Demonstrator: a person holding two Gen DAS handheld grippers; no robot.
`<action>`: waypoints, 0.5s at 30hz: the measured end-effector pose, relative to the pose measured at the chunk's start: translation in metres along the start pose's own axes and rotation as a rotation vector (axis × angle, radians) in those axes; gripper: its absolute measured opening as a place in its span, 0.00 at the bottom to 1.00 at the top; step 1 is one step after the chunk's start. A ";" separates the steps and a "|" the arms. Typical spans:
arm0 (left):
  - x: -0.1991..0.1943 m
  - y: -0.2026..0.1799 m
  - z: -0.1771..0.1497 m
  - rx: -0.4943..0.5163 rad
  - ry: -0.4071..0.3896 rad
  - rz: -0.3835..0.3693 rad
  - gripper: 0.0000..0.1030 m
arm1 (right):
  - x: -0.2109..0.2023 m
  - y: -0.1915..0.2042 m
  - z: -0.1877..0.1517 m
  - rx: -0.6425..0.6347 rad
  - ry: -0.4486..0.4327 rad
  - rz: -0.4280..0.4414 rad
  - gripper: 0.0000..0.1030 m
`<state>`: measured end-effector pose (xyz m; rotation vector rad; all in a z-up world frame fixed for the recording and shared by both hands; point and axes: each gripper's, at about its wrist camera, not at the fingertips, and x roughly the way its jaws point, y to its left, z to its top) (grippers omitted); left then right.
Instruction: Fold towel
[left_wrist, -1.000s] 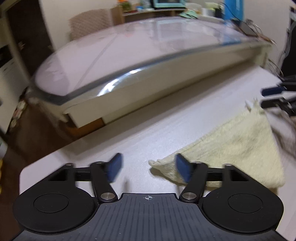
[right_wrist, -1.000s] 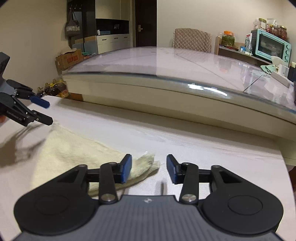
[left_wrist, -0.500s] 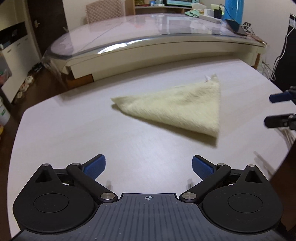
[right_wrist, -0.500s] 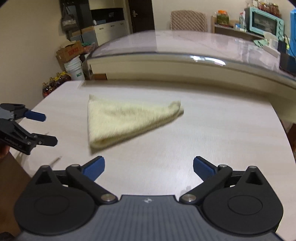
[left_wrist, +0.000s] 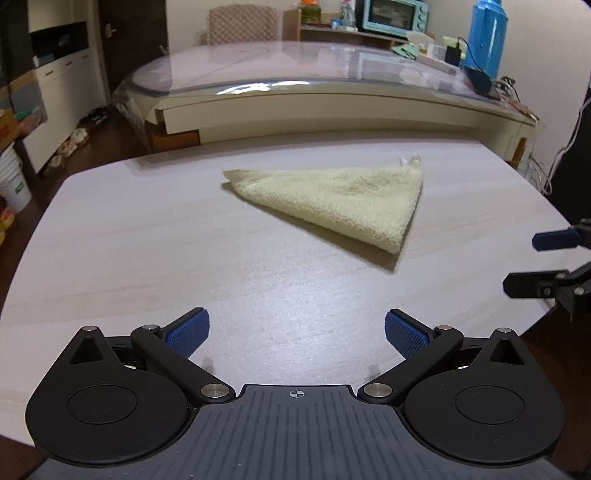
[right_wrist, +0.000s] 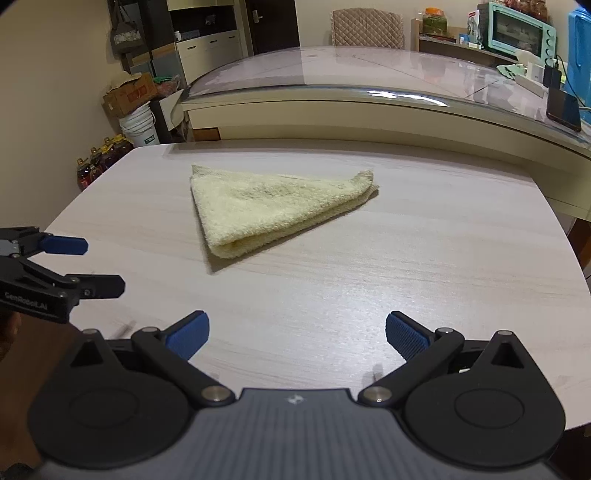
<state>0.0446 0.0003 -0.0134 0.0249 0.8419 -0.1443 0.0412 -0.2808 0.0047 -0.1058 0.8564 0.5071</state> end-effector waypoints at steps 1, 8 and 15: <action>0.000 -0.001 0.000 0.000 -0.001 0.000 1.00 | 0.000 0.001 0.000 -0.002 -0.003 0.002 1.00; -0.002 0.002 0.000 -0.009 -0.015 -0.005 1.00 | -0.002 0.002 0.002 0.000 -0.019 0.009 1.00; 0.004 0.007 0.001 -0.028 -0.016 -0.010 1.00 | 0.002 -0.002 0.006 -0.007 -0.022 0.014 1.00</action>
